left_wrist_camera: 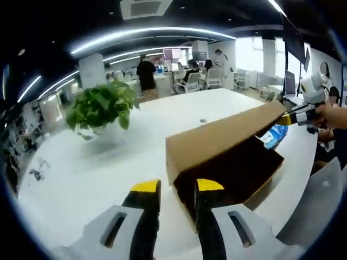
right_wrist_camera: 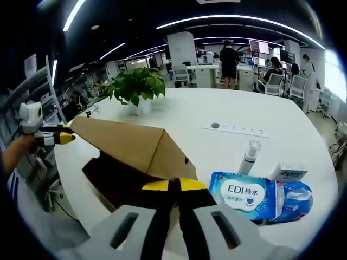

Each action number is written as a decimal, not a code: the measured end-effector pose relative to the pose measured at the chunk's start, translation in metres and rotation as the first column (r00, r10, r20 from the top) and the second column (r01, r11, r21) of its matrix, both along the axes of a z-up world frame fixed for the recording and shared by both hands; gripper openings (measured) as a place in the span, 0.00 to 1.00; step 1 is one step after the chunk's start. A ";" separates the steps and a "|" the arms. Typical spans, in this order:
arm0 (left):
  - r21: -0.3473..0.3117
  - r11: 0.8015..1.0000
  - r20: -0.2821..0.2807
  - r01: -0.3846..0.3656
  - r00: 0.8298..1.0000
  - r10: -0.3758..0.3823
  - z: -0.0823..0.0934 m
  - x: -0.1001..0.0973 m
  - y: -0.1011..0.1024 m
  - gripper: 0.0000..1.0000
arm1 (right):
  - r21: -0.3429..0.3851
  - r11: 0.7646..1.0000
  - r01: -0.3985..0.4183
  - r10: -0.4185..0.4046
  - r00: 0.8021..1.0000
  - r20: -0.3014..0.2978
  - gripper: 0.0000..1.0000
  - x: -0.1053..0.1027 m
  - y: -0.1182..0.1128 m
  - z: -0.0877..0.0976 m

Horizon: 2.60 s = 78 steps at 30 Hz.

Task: Operate the shoe box by opening the lid, removing the specified soft item, and placing it in the target area until the item is outside and the box remains undamaged.

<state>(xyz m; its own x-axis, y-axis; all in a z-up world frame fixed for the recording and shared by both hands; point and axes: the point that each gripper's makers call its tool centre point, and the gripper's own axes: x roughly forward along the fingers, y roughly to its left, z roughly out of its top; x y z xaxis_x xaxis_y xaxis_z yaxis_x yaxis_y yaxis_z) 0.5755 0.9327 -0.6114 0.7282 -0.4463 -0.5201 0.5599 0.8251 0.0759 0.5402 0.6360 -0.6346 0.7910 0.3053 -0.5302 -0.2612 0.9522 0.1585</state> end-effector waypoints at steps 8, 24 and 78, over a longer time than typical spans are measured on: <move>0.008 0.999 -0.002 0.037 0.999 -0.037 -0.003 -0.008 -0.004 0.17 | -0.002 1.000 -0.012 0.012 1.000 -0.021 0.02 -0.008 0.002 -0.011; 0.014 0.995 -0.061 0.094 0.994 -0.093 -0.022 -0.029 -0.009 0.17 | -0.062 0.989 -0.131 0.132 0.991 0.012 0.06 -0.027 0.012 -0.026; 0.048 0.981 -0.274 0.186 0.947 -0.167 -0.105 -0.063 -0.013 0.27 | -0.171 0.902 -0.397 0.391 0.918 -0.068 0.35 -0.058 0.036 -0.081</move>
